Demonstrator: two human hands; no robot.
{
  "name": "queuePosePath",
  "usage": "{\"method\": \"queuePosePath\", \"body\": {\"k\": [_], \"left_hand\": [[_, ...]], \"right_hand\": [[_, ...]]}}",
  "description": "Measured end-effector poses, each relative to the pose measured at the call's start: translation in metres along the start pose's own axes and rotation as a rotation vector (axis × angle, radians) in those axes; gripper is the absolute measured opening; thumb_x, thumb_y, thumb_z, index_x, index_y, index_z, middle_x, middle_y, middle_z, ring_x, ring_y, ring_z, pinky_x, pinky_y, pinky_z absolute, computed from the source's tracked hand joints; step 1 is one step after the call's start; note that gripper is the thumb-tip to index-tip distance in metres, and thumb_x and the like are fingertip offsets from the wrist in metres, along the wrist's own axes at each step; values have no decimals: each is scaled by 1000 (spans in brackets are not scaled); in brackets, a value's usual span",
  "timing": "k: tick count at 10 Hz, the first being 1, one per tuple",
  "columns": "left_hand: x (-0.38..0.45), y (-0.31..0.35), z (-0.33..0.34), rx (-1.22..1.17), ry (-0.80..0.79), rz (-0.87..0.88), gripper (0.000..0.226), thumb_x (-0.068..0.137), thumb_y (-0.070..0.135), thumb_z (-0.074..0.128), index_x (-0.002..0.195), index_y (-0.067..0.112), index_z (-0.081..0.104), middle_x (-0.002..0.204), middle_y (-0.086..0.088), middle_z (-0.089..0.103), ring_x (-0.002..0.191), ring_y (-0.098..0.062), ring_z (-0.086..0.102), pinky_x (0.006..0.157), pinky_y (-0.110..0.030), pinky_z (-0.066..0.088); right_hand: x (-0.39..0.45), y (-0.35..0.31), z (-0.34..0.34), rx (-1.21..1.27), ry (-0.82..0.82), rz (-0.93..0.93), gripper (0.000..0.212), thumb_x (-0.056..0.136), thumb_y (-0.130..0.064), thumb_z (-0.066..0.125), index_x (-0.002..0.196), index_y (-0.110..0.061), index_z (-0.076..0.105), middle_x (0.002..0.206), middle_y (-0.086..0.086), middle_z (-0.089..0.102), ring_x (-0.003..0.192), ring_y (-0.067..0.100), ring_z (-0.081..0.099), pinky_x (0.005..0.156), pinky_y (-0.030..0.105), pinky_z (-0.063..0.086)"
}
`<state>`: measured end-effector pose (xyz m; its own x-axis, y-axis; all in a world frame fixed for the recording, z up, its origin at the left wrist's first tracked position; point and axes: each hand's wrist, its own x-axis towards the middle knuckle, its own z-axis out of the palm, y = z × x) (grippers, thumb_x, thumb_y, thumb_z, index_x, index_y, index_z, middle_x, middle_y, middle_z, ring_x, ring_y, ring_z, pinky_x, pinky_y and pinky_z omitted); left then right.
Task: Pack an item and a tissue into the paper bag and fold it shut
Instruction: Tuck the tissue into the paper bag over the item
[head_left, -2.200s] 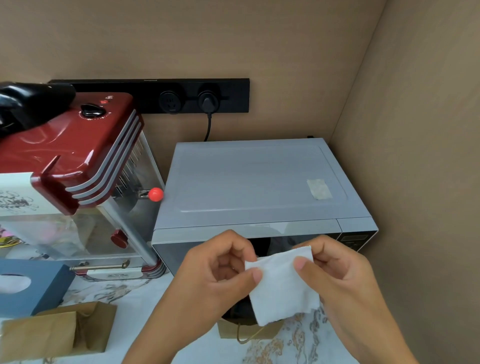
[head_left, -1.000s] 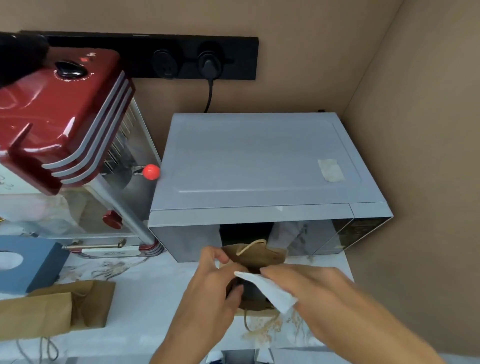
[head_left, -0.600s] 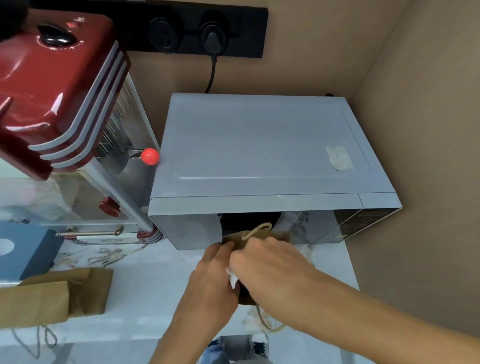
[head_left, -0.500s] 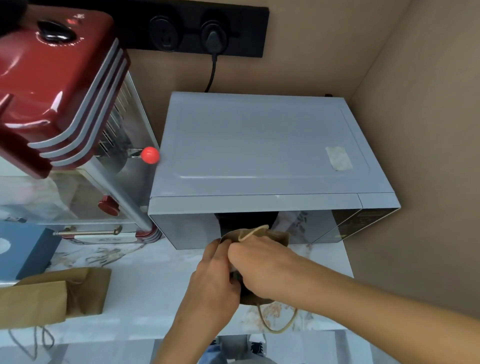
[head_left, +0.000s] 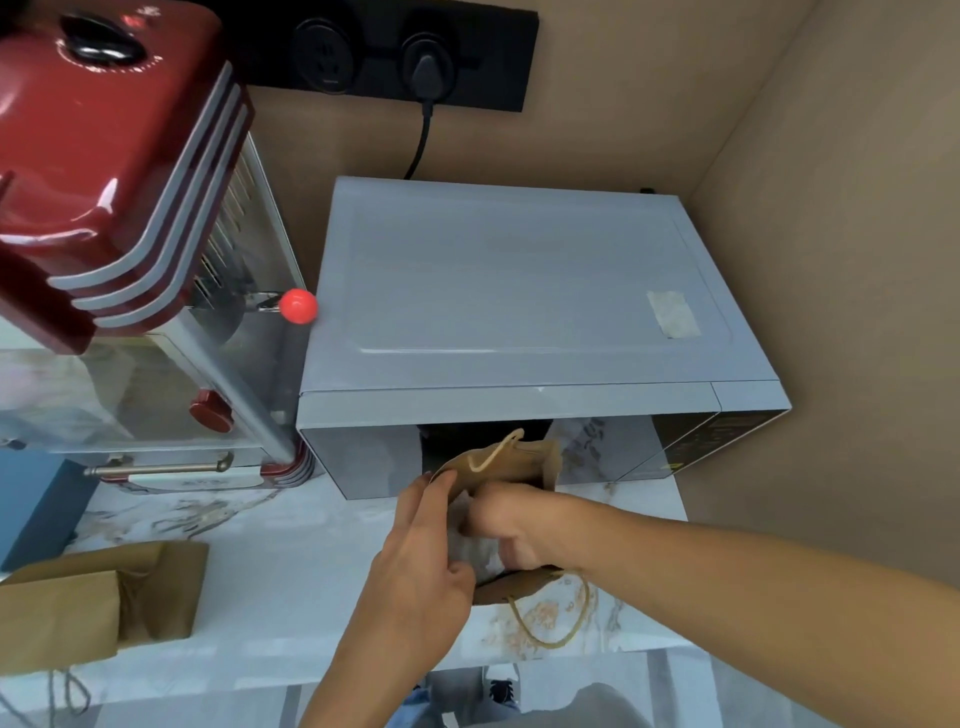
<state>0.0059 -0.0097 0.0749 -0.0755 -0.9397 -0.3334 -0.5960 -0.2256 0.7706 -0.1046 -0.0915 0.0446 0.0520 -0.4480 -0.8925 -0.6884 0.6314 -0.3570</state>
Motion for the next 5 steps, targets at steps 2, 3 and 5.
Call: {"method": "queuePosePath", "body": {"k": [2,3,5], "left_hand": [[4,-1,0,-12,-15,0,80,80,-1,49,150,30,24,150,10,27,100,-11,49,84,-19,44],[5,-1,0,-20,-24,1,80,80,0,48,150,31,23,151,11,25,101,-12,50,83,-19,44],[4,-3,0,-18,-9,20,78,81,2,49,148,32,26,152,10,26,101,-14,53,87,-26,50]], "right_hand": [[-16,-1,31,-546,46,63,31,97,-9,40,103,20,49,99,28,51,124,45,42,109,39,40],[-13,-8,56,-1319,294,238,21,81,-3,45,91,15,48,99,35,46,122,45,41,100,44,48],[-10,-4,7,-460,27,-144,30,100,-6,39,127,-3,53,130,20,57,111,29,56,98,33,43]]}}
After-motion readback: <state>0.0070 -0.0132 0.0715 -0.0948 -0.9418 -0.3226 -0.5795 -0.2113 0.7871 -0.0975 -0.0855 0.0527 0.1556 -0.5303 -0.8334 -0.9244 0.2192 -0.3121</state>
